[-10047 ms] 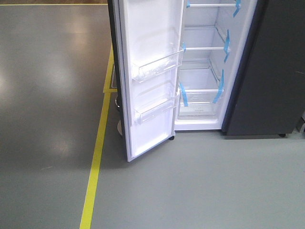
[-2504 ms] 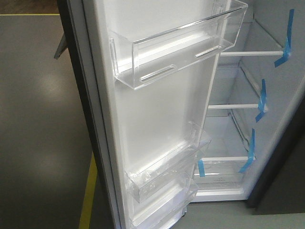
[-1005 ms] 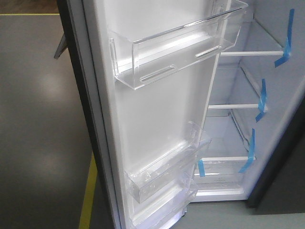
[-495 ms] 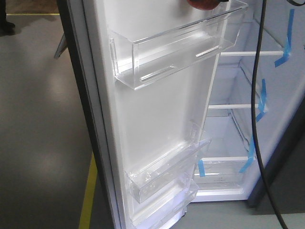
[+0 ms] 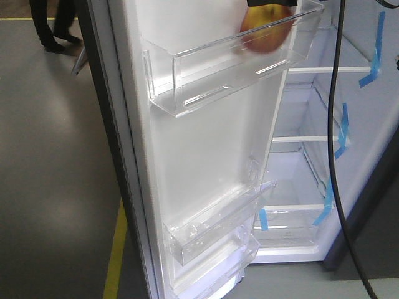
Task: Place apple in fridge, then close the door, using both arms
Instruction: 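Extend the right gripper with the apple into the upper door bin, then open the right gripper to release the apple into the door bin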
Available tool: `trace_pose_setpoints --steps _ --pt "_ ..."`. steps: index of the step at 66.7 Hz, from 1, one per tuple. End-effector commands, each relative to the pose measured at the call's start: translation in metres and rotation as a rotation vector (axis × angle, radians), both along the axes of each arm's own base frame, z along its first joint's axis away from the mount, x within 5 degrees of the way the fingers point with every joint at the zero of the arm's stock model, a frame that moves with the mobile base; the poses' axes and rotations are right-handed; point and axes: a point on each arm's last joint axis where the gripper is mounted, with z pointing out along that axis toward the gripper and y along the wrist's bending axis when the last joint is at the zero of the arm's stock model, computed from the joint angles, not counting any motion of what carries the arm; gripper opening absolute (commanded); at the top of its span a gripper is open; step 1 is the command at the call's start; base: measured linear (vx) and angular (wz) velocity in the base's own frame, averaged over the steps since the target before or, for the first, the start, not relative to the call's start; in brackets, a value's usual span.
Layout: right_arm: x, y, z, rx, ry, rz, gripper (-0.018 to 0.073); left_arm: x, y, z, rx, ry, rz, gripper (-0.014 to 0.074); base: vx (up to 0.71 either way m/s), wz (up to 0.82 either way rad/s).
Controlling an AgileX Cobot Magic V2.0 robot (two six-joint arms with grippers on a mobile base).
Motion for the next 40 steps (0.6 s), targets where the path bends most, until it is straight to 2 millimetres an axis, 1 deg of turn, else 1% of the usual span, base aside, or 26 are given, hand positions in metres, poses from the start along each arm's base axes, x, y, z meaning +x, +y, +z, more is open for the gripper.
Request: trace_pose_setpoints --steps 1,16,25,32,38,40 --pt "-0.02 -0.002 0.036 0.072 -0.127 -0.028 0.0582 0.0 -0.002 -0.002 -0.009 -0.055 -0.022 -0.0006 0.0 0.0" --pt "-0.02 -0.002 0.038 0.077 -0.133 -0.033 0.0581 0.0 -0.002 -0.002 -0.009 -0.055 -0.022 -0.0006 0.0 0.0" --pt "-0.029 -0.002 0.046 0.085 -0.157 -0.032 0.0552 0.0 -0.002 -0.002 -0.009 -0.055 -0.022 -0.0006 0.0 0.0" --pt "-0.042 -0.003 0.059 0.088 -0.187 -0.028 0.0476 0.0 -0.002 -0.002 -0.009 -0.055 -0.022 -0.0006 0.0 0.0" --pt "-0.06 -0.004 0.073 0.088 -0.223 -0.023 0.0349 0.0 -0.002 -0.002 -0.009 -0.055 -0.022 -0.0006 0.0 0.0" --pt "-0.066 -0.004 0.077 0.087 -0.235 -0.02 0.0287 0.0 -0.002 -0.002 -0.009 -0.055 -0.022 -0.0006 0.0 0.0"
